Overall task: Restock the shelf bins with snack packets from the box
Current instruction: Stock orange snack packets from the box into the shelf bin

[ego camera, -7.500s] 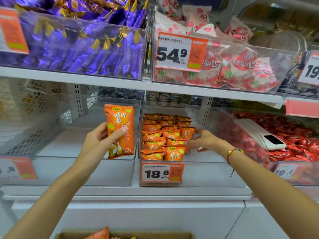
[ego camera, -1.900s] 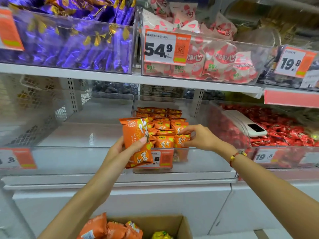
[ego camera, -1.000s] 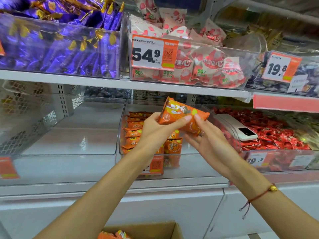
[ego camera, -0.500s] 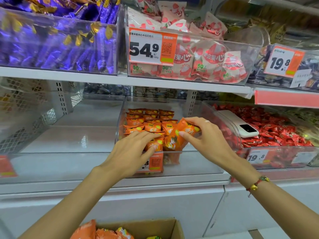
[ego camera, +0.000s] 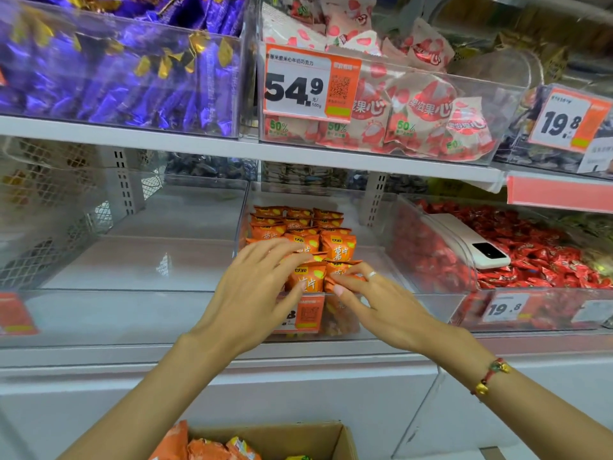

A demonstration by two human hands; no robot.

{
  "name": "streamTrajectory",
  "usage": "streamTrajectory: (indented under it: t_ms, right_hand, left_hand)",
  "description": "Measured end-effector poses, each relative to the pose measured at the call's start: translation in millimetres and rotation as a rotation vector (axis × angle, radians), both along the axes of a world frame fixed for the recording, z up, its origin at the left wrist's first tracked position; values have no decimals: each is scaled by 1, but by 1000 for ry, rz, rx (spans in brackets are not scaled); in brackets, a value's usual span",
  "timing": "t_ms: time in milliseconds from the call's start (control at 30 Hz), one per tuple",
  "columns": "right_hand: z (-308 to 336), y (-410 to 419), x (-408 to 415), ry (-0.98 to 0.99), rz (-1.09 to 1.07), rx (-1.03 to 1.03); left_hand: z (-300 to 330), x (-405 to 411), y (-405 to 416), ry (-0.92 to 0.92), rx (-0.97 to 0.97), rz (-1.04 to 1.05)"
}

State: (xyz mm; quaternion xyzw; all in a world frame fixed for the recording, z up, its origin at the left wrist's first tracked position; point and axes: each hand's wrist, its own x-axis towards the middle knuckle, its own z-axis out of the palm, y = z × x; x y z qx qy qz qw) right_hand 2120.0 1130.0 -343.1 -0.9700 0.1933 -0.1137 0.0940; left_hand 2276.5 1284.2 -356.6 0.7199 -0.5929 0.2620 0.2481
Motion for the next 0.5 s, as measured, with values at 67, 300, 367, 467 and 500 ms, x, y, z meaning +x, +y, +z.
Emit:
streamTrajectory:
  t_ms: [67,300,367,467,500]
  right_hand:
    - [5,-5,-1,-1,35,99]
    - [22,-53,40,-214,-160,309]
    - [18,-61,54,-48,-140,399]
    - [12,-71,67,-20,-95,449]
    - [10,-75,70,-42,-97,492]
  left_hand:
    - [0,6,7,27,-151,60]
    - [-4,18,18,489,-164,248]
    - [-3,15,17,454,-96,260]
    - [-3,15,19,421,-76,254]
    - [-3,15,19,427,-74,254]
